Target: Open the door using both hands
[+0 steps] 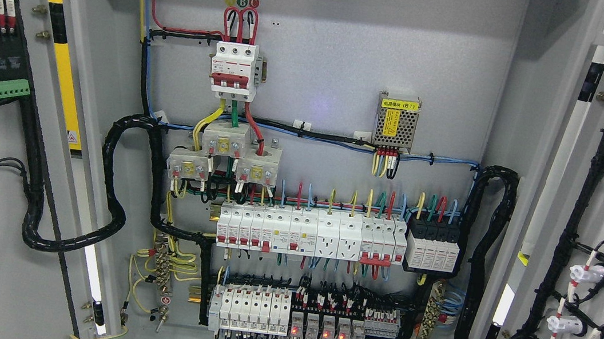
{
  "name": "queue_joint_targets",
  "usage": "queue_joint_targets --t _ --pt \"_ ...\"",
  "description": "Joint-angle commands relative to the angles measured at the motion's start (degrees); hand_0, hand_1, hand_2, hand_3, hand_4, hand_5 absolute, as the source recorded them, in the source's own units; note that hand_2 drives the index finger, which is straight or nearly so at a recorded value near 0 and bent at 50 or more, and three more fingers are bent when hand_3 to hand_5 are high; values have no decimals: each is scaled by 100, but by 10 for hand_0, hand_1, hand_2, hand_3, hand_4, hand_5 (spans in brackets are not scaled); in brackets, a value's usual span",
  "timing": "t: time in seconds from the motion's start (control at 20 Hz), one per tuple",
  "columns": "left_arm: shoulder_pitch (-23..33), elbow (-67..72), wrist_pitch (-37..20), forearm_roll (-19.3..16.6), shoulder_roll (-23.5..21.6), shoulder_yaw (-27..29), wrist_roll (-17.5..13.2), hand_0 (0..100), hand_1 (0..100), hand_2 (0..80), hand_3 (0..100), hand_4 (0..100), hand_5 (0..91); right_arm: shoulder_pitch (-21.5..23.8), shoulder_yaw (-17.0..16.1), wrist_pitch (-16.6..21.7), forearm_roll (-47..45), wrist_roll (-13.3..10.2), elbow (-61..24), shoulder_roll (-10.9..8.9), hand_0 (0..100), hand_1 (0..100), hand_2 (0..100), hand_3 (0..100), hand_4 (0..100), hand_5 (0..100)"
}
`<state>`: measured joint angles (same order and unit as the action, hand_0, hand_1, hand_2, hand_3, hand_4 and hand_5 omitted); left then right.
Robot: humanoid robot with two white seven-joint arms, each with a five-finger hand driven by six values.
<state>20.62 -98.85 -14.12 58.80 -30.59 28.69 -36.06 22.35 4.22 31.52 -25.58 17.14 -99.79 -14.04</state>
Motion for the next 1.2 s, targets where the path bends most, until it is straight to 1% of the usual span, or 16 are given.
queue_joint_targets --t 0.0,0.05,0.15,0.25,0.3,0.35,0.45,0.5,0.6,0.7,0.8,0.9,0.95,1.05,1.1,1.15 --pt "143 -926 -38 -699 298 -1169 20 120 556 0 0 0 0 -20 352 3 9 -1 1496 -2 0 500 40 0 0 0" --pt "205 -908 -47 -1077 421 -1486 20 120 556 0 0 0 0 -29 413 3 9 -1 1732 -2 0 500 40 0 0 0" --pt "485 -786 -73 -1947 921 -2172 20 120 556 0 0 0 0 -46 457 3 18 8 2119 33 0 500 40 0 0 0" --pt "679 -418 -74 -2511 1457 -2551 20 120 556 0 0 0 0 -73 518 -6 26 8 2637 129 0 500 40 0 0 0" --pt "706 -94 -74 -2661 1712 -2623 20 120 556 0 0 0 0 -90 571 -6 27 8 2944 165 0 500 40 0 0 0" --pt "724 283 -74 -2698 1932 -2641 20 120 556 0 0 0 0 -125 641 -6 27 26 3383 200 0 500 40 0 0 0" --pt "741 1170 -47 -2698 2153 -2641 20 120 556 0 0 0 0 -327 764 -6 35 26 4200 253 0 500 40 0 0 0" --pt "715 1654 -47 -2707 2206 -2650 20 120 556 0 0 0 0 -415 800 -6 114 35 4657 322 0 500 40 0 0 0" --pt "558 3022 -21 -2724 2469 -2650 20 120 556 0 0 0 0 -556 818 -23 543 26 5466 498 0 500 40 0 0 0" --pt "163 4612 -3 -2742 2593 -2658 20 120 556 0 0 0 0 -740 818 -76 1175 0 6301 648 0 500 40 0 0 0" --pt "-520 6649 49 -2829 2593 -2772 11 120 556 0 0 0 0 -1012 765 -85 1642 -53 7127 806 0 500 40 0 0 0" --pt "-1250 8532 23 -3101 2602 -2921 3 120 556 0 0 0 0 -1215 747 -85 1705 -62 7857 964 0 500 40 0 0 0" --pt "-1524 9149 23 -3303 2602 -2931 -6 120 556 0 0 0 0 -1303 747 -102 1714 -71 8217 1034 0 500 40 0 0 0" --pt "-1562 9349 32 -3742 2585 -2922 -24 120 556 0 0 0 0 -1435 773 -312 1723 -193 8728 1166 0 500 40 0 0 0" --pt "-1561 9401 67 -4040 2567 -2948 -15 120 556 0 0 0 0 -1496 774 -505 1723 -350 8870 1184 0 500 40 0 0 0" --pt "-1518 9489 84 -4460 2550 -3009 -15 120 556 0 0 0 0 -1532 774 -698 1723 -535 8950 1184 0 500 40 0 0 0"
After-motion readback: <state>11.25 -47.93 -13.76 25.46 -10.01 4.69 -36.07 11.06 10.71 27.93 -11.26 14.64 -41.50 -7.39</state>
